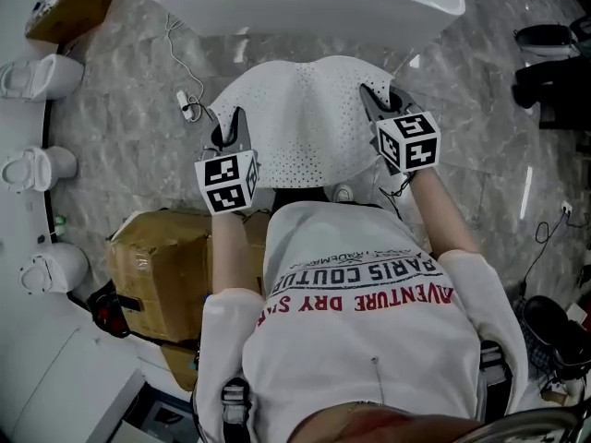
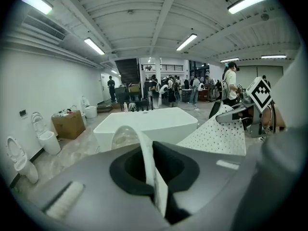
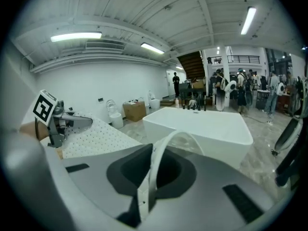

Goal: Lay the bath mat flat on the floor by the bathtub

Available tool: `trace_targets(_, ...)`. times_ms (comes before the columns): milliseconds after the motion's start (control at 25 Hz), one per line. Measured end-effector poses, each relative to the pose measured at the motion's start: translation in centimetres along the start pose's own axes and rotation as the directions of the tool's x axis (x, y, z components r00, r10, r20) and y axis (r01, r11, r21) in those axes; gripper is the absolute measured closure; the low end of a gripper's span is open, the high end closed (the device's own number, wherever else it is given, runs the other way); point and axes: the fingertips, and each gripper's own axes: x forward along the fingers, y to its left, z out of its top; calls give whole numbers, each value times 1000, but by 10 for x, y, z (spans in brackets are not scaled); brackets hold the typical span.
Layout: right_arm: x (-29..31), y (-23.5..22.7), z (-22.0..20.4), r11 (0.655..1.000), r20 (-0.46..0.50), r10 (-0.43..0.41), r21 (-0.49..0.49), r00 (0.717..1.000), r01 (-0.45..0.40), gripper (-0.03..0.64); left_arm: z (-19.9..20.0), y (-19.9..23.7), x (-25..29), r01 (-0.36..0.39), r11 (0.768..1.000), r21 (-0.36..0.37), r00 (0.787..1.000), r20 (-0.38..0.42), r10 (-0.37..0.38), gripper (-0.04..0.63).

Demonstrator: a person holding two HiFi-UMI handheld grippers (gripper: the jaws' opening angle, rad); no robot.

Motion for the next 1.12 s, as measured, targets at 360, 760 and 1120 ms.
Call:
trace_targets(360,121,-57,32,984,-88,-125,119,988,135,601,35,73,156,154,988,9,986,-61,-153,577)
trace_targets(760,255,-105,46,947,-215,-219,189,952,261,603,37,166,301,270,961,-57,945,-177,-276,577)
trace_targets(1120,341,-145,-31,938,-282,-218,202,934,280,603,-38,183,395,272,961,-48,939,-205,-276,577)
